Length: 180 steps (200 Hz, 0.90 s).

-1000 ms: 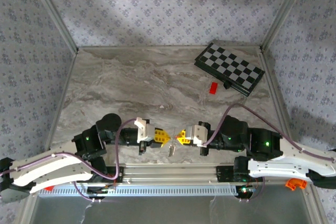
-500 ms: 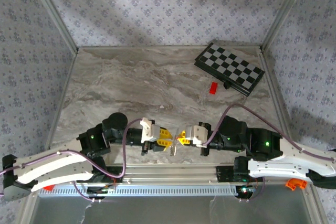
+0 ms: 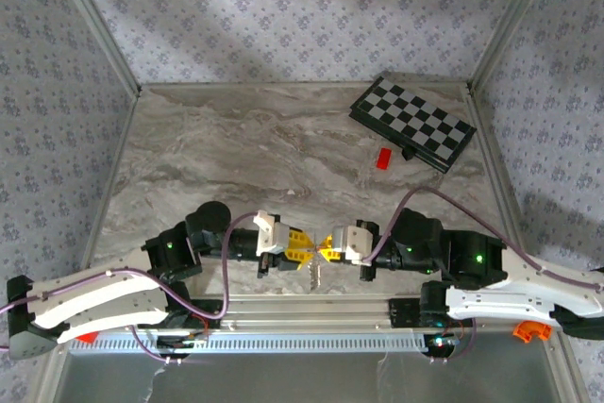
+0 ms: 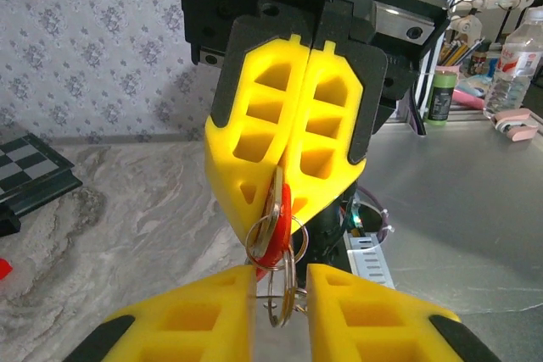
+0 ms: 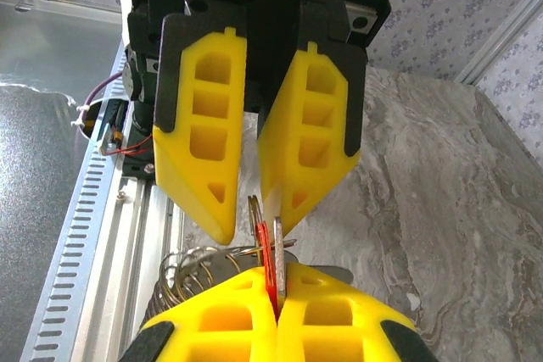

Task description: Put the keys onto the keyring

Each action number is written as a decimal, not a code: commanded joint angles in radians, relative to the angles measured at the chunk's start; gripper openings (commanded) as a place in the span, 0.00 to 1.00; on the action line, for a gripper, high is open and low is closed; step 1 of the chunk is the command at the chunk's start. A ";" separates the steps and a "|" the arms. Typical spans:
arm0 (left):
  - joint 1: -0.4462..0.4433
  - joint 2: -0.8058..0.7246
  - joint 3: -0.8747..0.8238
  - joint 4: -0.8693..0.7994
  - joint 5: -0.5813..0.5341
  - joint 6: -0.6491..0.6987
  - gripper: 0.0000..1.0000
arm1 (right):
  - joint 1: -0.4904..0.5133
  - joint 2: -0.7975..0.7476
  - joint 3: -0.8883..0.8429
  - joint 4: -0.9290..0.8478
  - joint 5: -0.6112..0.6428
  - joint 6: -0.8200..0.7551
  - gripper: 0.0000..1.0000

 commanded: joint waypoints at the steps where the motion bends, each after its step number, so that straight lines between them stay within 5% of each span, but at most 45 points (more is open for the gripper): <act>1: 0.005 -0.014 0.039 0.013 0.002 0.007 0.25 | 0.009 -0.012 0.018 -0.001 0.003 0.003 0.00; 104: 0.005 0.005 0.067 -0.024 -0.002 0.041 0.12 | 0.008 0.002 0.027 0.001 0.002 0.002 0.00; 117: 0.004 0.010 0.069 -0.026 0.005 0.041 0.00 | 0.008 0.000 0.026 0.002 0.001 0.002 0.00; 180: 0.006 -0.060 0.033 -0.006 -0.076 0.046 0.00 | 0.007 -0.024 0.020 -0.010 0.019 0.012 0.00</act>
